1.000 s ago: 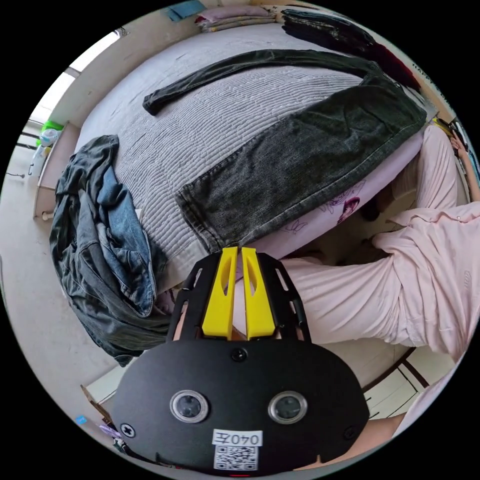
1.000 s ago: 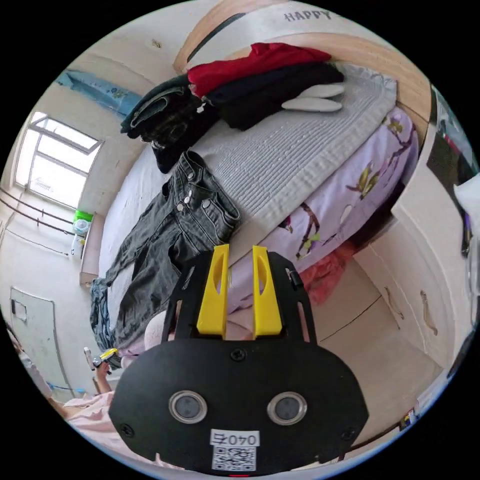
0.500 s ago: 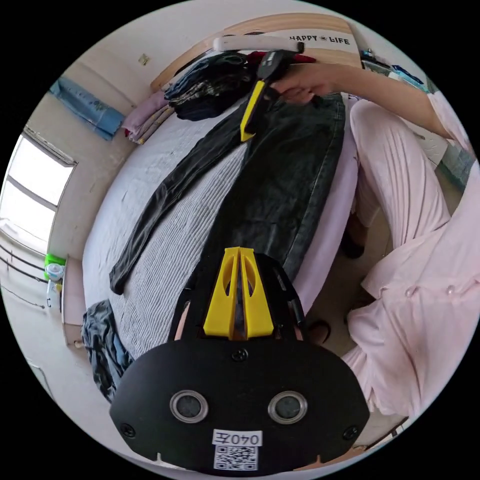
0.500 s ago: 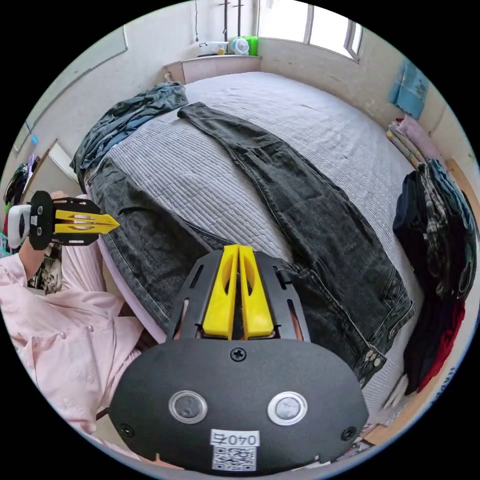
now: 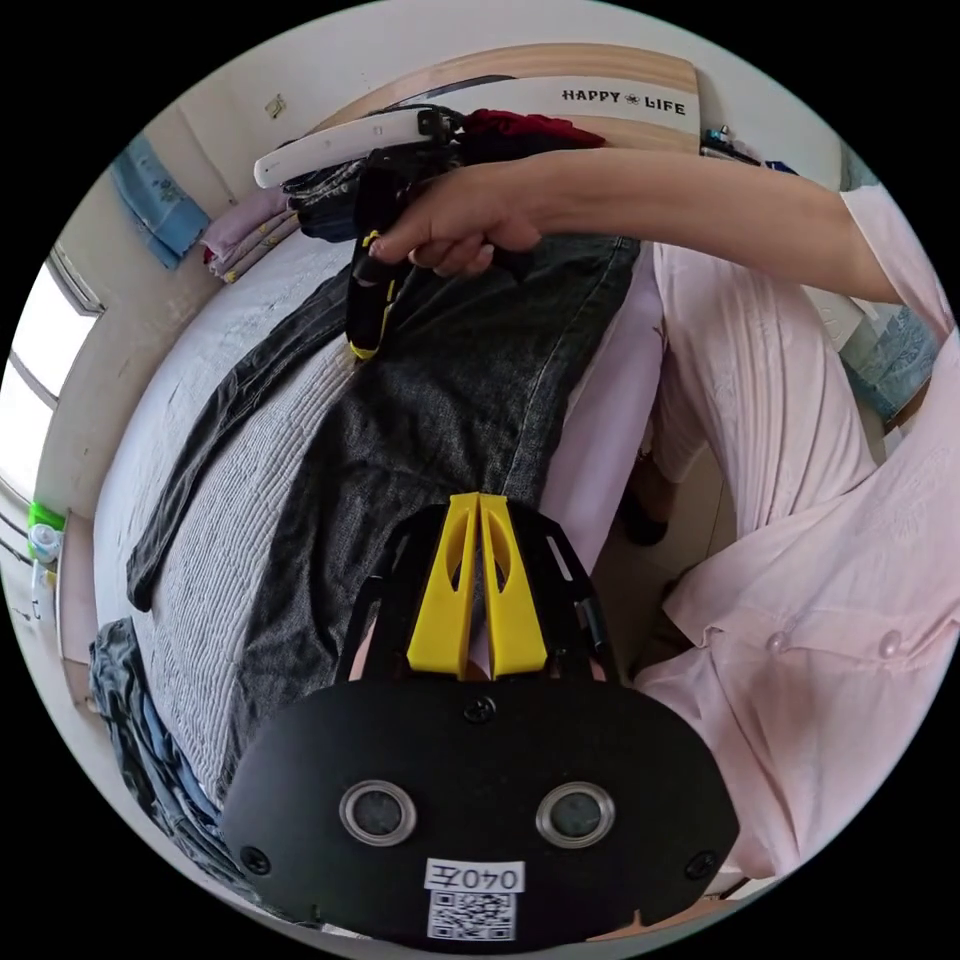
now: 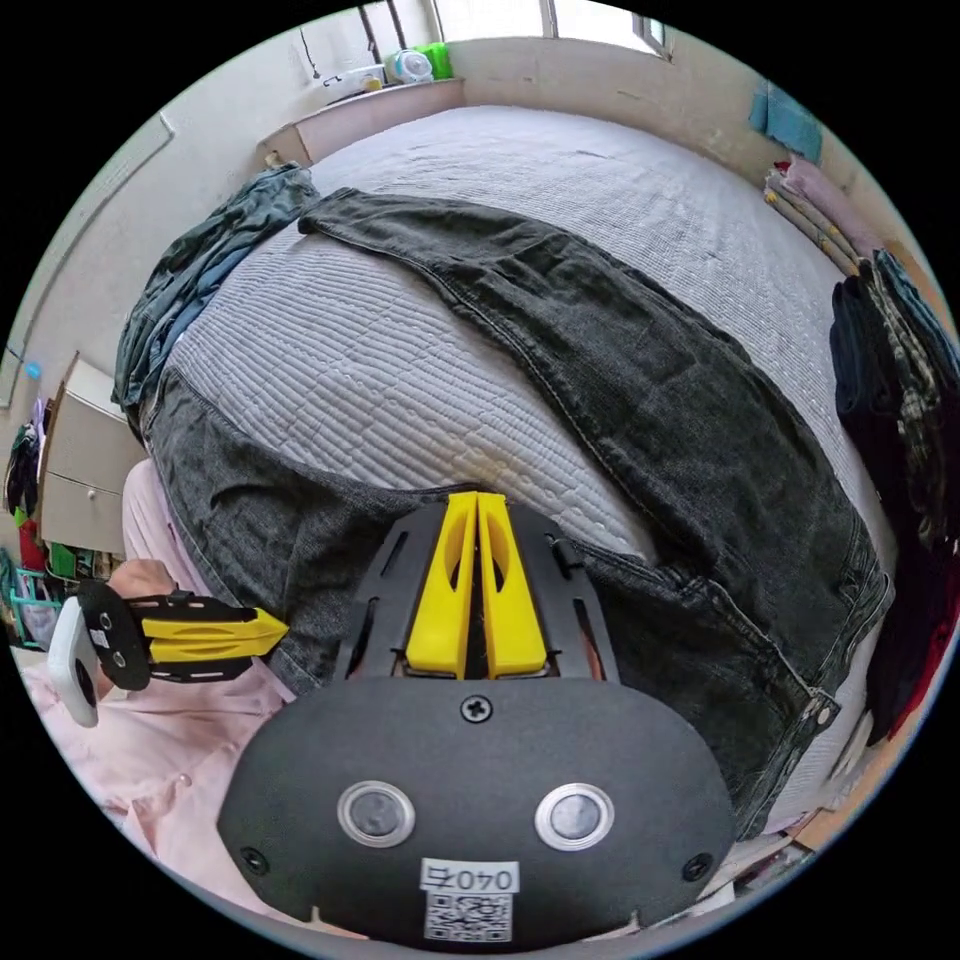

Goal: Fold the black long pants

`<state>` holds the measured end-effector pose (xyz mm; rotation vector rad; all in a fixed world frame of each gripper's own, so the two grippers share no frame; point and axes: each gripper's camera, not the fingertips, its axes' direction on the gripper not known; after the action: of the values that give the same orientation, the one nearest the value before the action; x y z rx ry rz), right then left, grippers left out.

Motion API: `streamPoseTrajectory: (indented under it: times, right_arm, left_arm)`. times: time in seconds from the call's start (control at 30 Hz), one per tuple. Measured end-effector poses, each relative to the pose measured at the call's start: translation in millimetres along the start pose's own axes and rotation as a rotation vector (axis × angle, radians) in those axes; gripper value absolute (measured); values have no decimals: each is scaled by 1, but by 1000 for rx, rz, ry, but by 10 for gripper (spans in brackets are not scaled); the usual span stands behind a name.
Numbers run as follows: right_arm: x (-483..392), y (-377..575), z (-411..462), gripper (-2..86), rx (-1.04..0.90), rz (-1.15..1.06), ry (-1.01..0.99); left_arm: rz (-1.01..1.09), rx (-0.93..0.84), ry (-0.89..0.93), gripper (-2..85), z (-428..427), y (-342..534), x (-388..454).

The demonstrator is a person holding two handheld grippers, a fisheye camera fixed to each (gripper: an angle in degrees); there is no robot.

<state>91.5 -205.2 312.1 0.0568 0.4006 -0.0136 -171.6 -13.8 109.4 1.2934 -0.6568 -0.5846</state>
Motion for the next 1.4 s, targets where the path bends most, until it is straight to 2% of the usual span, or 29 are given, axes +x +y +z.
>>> streamPoseTrajectory:
  times: [0.07, 0.17, 0.23, 0.27, 0.3, 0.37, 0.4, 0.47, 0.5, 0.57, 0.63, 0.7, 0.87, 0.9, 0.93, 0.97, 1.0, 1.03, 1.07, 1.1, 1.2, 1.3, 1.37, 1.4]
  right_arm:
    - [-12, 9, -24, -10, 70, -11, -6]
    - [-37, 1, -42, -10, 106, -78, 2]
    - [-48, -17, -30, -10, 3, -99, -40]
    - [-56, -30, -13, -10, -72, -117, -3]
    - [-59, -36, -3, -10, -110, -125, 24]
    - [-59, -55, 11, -10, -103, -84, 63]
    - [-57, -59, 8, -10, -88, -61, 59]
    - [-46, -63, -10, -10, 92, 48, 136]
    - [-44, -64, -14, -10, 96, 70, 129]
    - [-50, -62, -38, -10, 116, -6, -91]
    - [-68, -59, -47, -10, 88, -100, -183]
    - [-92, -58, -42, -10, 35, -184, -183]
    - [-129, -88, 26, -10, -136, -263, -123]
    - [-128, -91, 29, -10, -126, -271, -139]
    - [-118, -97, 25, -10, -90, -229, -181]
    - [-111, -97, 18, -10, -49, -174, -202]
    - [-110, -95, 15, -10, -30, -157, -203]
    - [-112, -89, 4, -10, 28, -131, -174]
    - [-117, -80, -8, -10, 86, -125, -153]
    - [-121, -76, -14, -10, 107, -130, -155]
    - [-144, -61, -23, -10, 83, -206, -193]
    - [-164, -47, -17, -10, 34, -283, -90]
    - [-166, -37, 5, -10, -108, -322, -80]
    - [-166, -33, 12, -10, -164, -335, -106]
  left_arm:
    - [32, -28, -32, -9, -5, -2, 6]
    - [6, 35, -41, -9, -20, 3, 8]
    - [4, 15, -17, -9, -10, 4, 9]
    - [14, -41, -7, -9, 6, 6, 13]
    - [5, -16, -19, -9, 10, 10, 16]
    - [-5, -11, -10, -9, 11, 15, 17]
    - [-15, -7, -5, -9, 12, 17, 18]
    - [-7, -4, -11, -9, 14, 20, 22]
    - [4, -4, -22, -9, 13, 21, 26]
    - [-23, -11, -78, -9, 6, 26, 28]
    - [-91, 25, -169, -9, -10, 41, 21]
    - [-257, 31, -210, -9, -24, 75, -10]
    - [-624, -134, -287, -9, -9, 169, -92]
    - [-688, -176, -288, -9, 1, 195, -108]
    - [-691, -116, -244, -9, 0, 207, -112]
    - [-779, -42, -128, -9, -5, 229, -126]
    - [-884, -44, -98, -9, -11, 240, -137]
    - [-899, -58, -145, -9, -15, 239, -137]
    - [-848, -46, -266, -9, -24, 226, -126]
    - [-780, -6, -269, -9, -26, 207, -115]
    - [-605, 91, -103, -9, -9, 150, -90]
    - [-502, 41, -72, -9, 36, 107, -76]
    - [-463, -57, -97, -9, 71, 102, -78]
    - [-465, 7, -56, -9, 70, 111, -85]
